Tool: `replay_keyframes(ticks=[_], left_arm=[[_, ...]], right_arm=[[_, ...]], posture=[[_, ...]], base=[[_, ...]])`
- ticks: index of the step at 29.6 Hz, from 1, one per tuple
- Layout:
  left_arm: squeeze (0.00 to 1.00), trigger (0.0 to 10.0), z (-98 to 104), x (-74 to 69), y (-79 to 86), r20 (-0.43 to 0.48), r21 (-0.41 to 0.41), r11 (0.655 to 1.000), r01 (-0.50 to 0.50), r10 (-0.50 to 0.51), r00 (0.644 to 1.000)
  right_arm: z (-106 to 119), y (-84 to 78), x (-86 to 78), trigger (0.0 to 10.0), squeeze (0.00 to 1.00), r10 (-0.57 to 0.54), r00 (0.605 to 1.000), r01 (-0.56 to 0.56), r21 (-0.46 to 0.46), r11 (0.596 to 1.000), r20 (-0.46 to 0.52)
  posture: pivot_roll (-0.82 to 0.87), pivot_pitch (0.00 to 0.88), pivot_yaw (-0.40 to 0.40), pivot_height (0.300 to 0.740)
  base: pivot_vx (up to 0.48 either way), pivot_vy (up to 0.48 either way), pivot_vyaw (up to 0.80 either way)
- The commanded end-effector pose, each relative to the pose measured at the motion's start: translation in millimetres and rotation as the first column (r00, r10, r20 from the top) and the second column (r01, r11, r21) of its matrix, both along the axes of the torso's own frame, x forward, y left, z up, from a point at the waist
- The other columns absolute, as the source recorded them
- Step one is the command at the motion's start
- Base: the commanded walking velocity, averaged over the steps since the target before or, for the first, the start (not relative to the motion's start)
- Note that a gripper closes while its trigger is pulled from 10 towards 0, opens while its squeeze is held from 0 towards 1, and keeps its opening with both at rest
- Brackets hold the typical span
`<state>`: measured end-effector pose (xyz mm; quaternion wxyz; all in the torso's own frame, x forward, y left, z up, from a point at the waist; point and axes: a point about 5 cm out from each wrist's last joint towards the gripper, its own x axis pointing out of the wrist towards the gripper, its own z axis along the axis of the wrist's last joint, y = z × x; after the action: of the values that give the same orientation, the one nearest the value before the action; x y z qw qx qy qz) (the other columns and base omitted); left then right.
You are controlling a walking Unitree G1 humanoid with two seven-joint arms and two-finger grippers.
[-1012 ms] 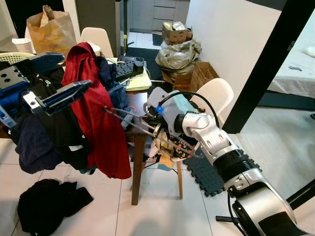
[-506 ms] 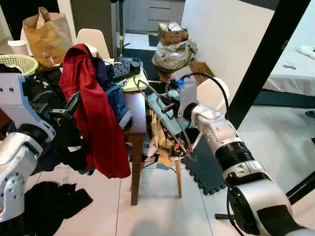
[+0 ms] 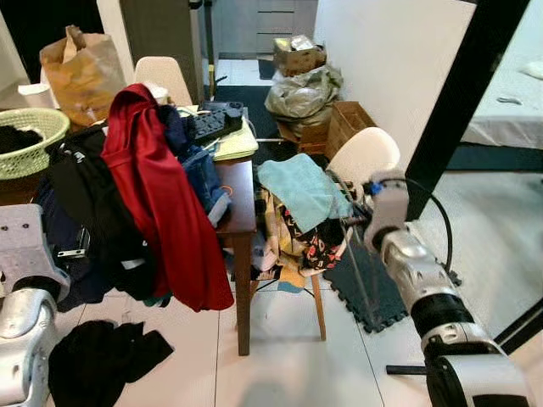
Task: Hang hanger
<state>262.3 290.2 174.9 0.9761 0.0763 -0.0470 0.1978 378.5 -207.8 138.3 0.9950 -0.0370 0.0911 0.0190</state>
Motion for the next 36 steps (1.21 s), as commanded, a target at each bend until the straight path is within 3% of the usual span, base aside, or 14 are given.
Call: replay_keyframes(ticks=[1,6,13,15,16,19,20,21,22,26,28,36], left_arm=[[0.00,10.0,0,2.0,4.7,-0.006,0.024,1.000,-0.014,0.014,1.000],[0.00,10.0,8,3.1,13.3,0.010,0.050,0.998,-0.034,0.034,0.999],[0.00,10.0,-1,-3.7,12.8,-0.007,0.052,0.997,-0.051,0.051,0.999],[0.00,10.0,-11,-11.4,11.6,-0.032,0.050,0.996,-0.076,0.078,0.996],[0.00,10.0,-26,-22.0,10.2,-0.064,0.025,0.994,-0.102,0.104,0.993],[0.00,10.0,-26,-22.0,10.2,-0.064,0.025,0.994,-0.102,0.104,0.993],[0.00,10.0,-40,-32.9,10.3,-0.098,0.001,0.991,-0.136,0.136,0.986],[0.00,10.0,-40,-32.9,10.3,-0.098,0.001,0.991,-0.136,0.136,0.986],[0.00,10.0,-53,-44.5,13.0,-0.133,-0.024,0.982,-0.188,0.183,0.974],[0.00,10.0,-61,-52.7,17.1,-0.154,-0.031,0.971,-0.235,0.228,0.961],[0.00,10.0,-66,-62.2,23.2,-0.169,-0.035,0.954,-0.296,0.287,0.943],[0.00,10.0,-61,-59.7,17.9,-0.152,-0.032,0.956,-0.291,0.283,0.947]], right_arm=[[-4,-3.8,-2.8,10.0,0.00,-0.024,1.000,0.024,0.002,1.000,0.005],[-17,-9.6,-10.3,10.0,0.00,-0.052,0.998,0.052,-0.013,0.999,-0.016],[-21,-8.8,-13.2,10.0,0.00,-0.046,0.999,0.046,-0.016,0.999,-0.016],[-25,-8.4,-16.1,10.0,0.00,-0.038,0.999,0.037,-0.018,0.999,-0.026],[-29,-7.1,-18.4,10.0,0.00,-0.023,0.999,0.022,-0.023,0.999,-0.034],[-29,-7.1,-18.4,10.0,0.00,-0.023,0.999,0.022,-0.023,0.999,-0.034],[-32,-6.1,-20.1,10.0,0.00,-0.014,0.999,0.013,-0.024,1.000,-0.041],[-32,-6.1,-20.1,10.0,0.00,-0.014,0.999,0.013,-0.024,1.000,-0.041],[-31,-2.7,-18.6,10.0,0.00,0.008,0.999,-0.010,-0.027,1.000,-0.042],[-28,1.5,-15.8,10.0,0.00,0.028,0.999,-0.029,-0.027,0.999,-0.038],[-18,16.0,-6.6,10.0,0.00,0.082,0.996,-0.082,-0.028,0.996,-0.023],[2,35.5,4.4,10.0,0.00,0.135,0.990,-0.135,-0.013,0.991,0.025]], posture=[[-0.04,0.000,0.045,0.740],[-0.04,0.000,0.038,0.740],[-0.02,0.000,0.019,0.740],[0.00,0.000,-0.001,0.740],[0.01,0.000,-0.014,0.740],[0.01,0.000,-0.014,0.740],[0.02,0.000,-0.021,0.740],[0.02,0.000,-0.021,0.740],[0.04,0.000,-0.045,0.740],[0.05,0.000,-0.056,0.740],[0.06,0.000,-0.082,0.740],[0.07,0.000,-0.089,0.740]], base=[[0.000,0.000,0.00],[0.000,0.000,0.00],[0.000,0.000,0.00],[0.000,0.000,0.00],[0.000,0.000,0.00],[0.000,0.000,0.00],[0.000,0.000,0.00],[0.000,0.000,0.00],[0.000,0.000,0.00],[0.000,0.000,0.00],[0.000,0.302,0.00],[0.000,0.322,0.00]])
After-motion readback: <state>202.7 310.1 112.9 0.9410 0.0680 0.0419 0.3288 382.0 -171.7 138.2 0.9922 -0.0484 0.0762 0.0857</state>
